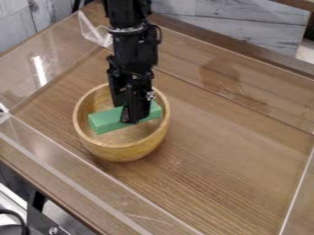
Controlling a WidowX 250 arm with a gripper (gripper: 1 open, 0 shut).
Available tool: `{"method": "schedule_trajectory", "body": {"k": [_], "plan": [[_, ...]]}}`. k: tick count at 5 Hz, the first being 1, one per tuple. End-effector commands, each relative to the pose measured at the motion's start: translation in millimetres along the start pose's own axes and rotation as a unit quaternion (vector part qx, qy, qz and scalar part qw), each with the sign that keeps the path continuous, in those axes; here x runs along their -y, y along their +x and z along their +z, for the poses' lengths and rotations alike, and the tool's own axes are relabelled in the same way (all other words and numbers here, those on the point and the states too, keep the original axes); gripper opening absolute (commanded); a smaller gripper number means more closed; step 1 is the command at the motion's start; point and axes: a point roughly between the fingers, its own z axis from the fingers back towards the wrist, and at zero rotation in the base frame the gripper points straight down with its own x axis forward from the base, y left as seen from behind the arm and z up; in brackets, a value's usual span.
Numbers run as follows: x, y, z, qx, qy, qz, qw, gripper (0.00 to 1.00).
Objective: Remove the green block from inside the brown bowl and put it on the table
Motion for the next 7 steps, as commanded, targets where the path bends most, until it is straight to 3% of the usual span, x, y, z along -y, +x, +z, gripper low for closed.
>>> {"method": "schedule_trajectory", "body": {"k": [1,4,7], "plan": [[12,11.3,22.0,0.031,0.022,-0.012,0.9992,0.00],[53,29.1,19.8,0.024,0.019,-0.042,0.9987,0.00],[78,33.7,7.6,0.013,0.029,-0.083,0.9960,0.00]]}}
